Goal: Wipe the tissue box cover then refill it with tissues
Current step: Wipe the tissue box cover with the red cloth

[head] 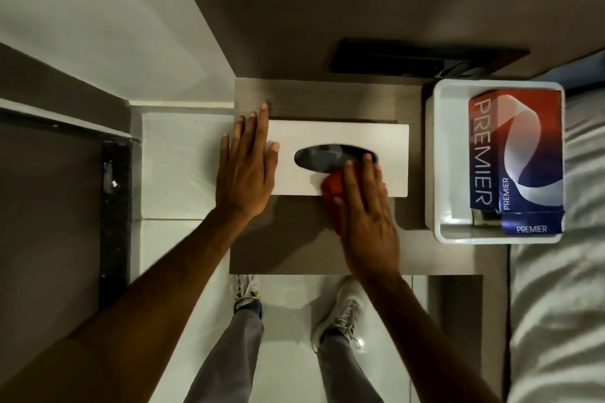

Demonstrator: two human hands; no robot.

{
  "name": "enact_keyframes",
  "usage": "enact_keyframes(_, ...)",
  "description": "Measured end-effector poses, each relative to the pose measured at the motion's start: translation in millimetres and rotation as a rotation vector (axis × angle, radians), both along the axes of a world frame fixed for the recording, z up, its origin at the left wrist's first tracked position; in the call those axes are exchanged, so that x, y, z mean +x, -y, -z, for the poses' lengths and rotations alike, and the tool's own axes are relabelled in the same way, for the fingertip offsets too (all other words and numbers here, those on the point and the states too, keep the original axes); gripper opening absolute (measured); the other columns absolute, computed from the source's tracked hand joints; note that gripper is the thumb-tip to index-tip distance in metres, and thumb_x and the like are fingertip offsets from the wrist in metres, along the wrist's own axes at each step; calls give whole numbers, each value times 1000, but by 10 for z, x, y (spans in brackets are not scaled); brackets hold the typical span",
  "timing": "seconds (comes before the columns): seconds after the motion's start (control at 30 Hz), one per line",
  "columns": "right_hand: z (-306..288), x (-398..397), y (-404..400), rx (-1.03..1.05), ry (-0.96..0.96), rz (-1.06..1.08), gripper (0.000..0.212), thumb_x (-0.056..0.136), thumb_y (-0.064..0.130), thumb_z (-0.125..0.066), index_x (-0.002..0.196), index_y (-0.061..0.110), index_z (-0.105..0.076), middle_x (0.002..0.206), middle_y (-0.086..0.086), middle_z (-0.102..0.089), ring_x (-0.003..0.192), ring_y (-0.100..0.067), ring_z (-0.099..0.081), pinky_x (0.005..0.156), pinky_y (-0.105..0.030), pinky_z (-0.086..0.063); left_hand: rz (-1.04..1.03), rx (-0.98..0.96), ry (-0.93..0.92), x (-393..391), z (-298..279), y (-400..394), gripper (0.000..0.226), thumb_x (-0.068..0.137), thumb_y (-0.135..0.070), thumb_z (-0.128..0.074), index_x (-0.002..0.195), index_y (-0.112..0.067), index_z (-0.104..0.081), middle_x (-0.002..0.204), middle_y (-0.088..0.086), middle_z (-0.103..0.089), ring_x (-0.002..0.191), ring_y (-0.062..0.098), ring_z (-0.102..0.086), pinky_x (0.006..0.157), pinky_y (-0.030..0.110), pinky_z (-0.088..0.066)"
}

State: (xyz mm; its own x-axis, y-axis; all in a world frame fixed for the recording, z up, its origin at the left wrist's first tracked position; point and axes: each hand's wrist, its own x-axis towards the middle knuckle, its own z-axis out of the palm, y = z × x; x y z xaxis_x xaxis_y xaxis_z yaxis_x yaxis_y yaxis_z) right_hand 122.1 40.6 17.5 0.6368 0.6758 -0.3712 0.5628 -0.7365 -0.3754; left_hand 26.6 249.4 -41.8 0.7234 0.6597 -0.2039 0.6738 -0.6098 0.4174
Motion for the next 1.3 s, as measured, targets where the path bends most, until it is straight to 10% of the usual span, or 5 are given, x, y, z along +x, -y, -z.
enact_keyframes(0.47, 54, 297, 218, 61, 35, 208, 67, 103, 42, -32, 164, 29, -6, 173, -3, 8, 159, -31, 0, 117, -57, -34, -5, 138, -105, 24, -13, 49, 61, 108, -51, -11, 164, -28, -5, 170, 10, -24, 158, 31, -18, 129, 55, -12)
enact_keyframes(0.67, 153, 625, -362, 96, 125, 424, 62, 109, 46, -29, 163, 21, -13, 172, -12, 0, 159, -34, 2, 128, -52, -12, -14, 130, -83, 27, -4, 51, 60, 107, -51, -8, 164, -29, -4, 170, 9, -24, 159, 29, -17, 129, 55, -10)
enact_keyframes(0.9, 159, 608, -399, 80, 115, 56, 61, 108, 44, -31, 163, 26, -13, 173, -7, 0, 159, -32, 1, 127, -53, -18, -26, 104, -106, 47, -83, 64, 62, 106, -53, -2, 164, -30, -2, 170, 9, -23, 159, 29, -16, 129, 56, -9)
enact_keyframes(1.1, 161, 570, -798, 107, 102, 360, 61, 108, 45, -33, 162, 21, -19, 172, -10, -4, 158, -34, 1, 126, -58, -17, 23, 155, -138, 26, -51, 27, 60, 108, -49, -13, 164, -28, -4, 170, 8, -23, 159, 28, -16, 129, 56, -10)
enact_keyframes(1.3, 217, 379, -802, 90, 121, -54, 74, 103, 59, -36, 164, 25, -9, 173, -7, 0, 159, -30, 0, 127, -49, -12, -1, 120, -149, 38, -58, 46, 61, 108, -50, -14, 164, -29, -2, 171, 9, -22, 160, 29, -15, 129, 55, -8)
